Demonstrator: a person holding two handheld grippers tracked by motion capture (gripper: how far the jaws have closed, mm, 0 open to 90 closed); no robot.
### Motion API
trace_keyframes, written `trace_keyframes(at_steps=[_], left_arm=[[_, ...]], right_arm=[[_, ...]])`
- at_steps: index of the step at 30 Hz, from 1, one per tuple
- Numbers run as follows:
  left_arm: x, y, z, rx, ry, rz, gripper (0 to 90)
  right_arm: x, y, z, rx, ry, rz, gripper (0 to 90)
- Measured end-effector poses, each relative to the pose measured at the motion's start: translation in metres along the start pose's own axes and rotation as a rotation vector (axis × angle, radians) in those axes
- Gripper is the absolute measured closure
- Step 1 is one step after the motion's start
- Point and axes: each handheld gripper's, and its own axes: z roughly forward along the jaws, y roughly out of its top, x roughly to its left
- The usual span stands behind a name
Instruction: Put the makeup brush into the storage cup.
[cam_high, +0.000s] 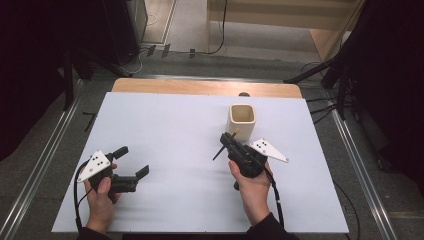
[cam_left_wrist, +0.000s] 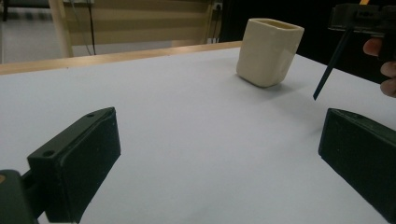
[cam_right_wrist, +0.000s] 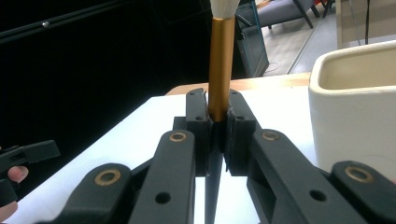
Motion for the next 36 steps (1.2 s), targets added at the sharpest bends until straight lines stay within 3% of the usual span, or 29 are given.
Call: trace_keyframes(at_steps=[18,25,36], left_arm=[[0.008,-0.005,-0.017,-0.009,0.022,-0.006,0.0],[0.010,-0.007,-0.019,-0.006,0.024,-0.007,0.0],[0.012,-0.008,-0.020,-0.006,0.027,-0.012,0.0]], right_arm=[[-0.004,0.006,-0.004,-0.009,-0.018,-0.039,83.8],[-0.007,0.017,-0.006,-0.024,-0.026,-0.056,83.9],[-0.009,0.038,-0.006,-0.040,-0.043,-0.121,83.9]])
